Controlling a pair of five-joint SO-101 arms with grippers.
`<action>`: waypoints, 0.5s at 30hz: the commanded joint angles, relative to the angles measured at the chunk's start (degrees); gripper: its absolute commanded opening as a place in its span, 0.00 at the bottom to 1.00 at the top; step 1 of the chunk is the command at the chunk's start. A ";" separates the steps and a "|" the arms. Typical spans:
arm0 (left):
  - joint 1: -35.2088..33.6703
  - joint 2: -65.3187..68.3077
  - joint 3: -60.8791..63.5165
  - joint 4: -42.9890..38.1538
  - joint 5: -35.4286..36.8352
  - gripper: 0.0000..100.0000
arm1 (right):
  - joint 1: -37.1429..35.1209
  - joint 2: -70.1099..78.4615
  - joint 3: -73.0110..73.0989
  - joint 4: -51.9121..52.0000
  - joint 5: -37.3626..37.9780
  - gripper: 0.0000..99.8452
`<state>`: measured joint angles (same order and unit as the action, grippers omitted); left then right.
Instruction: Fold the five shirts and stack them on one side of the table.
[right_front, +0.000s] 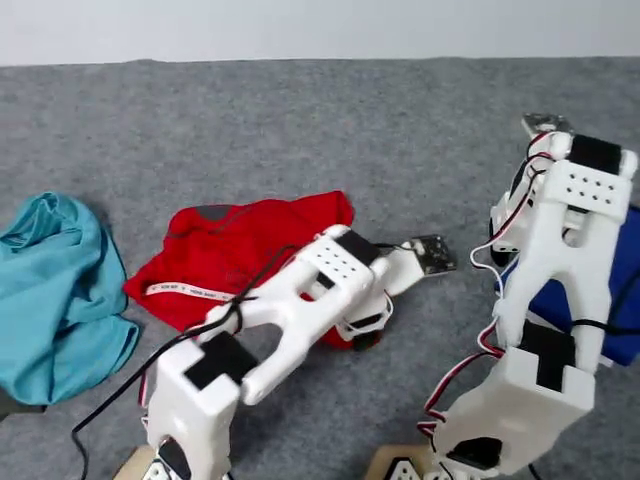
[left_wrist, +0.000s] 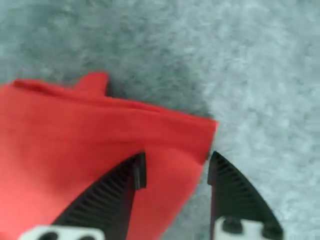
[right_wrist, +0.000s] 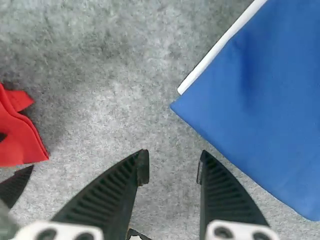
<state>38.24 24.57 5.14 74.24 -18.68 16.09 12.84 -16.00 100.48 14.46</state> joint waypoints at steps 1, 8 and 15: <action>-0.26 2.55 -5.32 3.96 0.44 0.21 | 0.40 -3.30 -2.46 2.42 0.18 0.17; -1.49 7.38 -10.51 8.18 0.09 0.08 | 0.40 -3.12 -2.46 2.42 0.18 0.17; -1.58 3.78 -10.59 11.60 0.26 0.01 | 0.31 -3.21 -2.46 2.42 0.18 0.17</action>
<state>37.45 32.13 -3.91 83.12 -18.68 16.09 12.84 -16.00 100.48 14.46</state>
